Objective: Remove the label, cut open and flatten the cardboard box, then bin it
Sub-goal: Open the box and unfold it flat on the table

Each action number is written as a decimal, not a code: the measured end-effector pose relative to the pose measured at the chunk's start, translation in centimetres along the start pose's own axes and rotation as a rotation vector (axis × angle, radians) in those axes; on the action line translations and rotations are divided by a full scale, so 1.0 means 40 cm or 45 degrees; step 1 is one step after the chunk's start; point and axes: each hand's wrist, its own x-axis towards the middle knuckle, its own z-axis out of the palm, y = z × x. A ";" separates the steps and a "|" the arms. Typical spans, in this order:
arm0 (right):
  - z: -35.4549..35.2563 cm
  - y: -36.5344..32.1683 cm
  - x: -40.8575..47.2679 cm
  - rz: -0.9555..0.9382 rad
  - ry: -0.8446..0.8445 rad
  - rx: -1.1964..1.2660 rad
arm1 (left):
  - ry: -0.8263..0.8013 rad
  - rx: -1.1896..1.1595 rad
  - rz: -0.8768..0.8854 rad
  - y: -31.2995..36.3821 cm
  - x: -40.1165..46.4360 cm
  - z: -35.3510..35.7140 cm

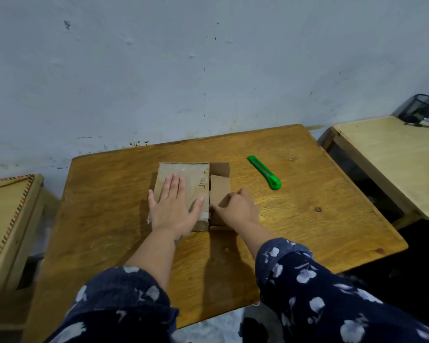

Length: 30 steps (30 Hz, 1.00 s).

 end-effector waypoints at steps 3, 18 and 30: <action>0.013 -0.022 -0.022 -0.052 -0.039 -0.068 | -0.002 0.005 -0.004 -0.012 -0.002 -0.005; -0.010 0.112 0.008 0.072 0.116 -0.067 | -0.003 0.009 -0.010 -0.024 0.008 -0.007; -0.073 -0.101 0.162 -0.618 0.337 -0.062 | 0.033 -0.008 -0.003 -0.028 0.007 -0.002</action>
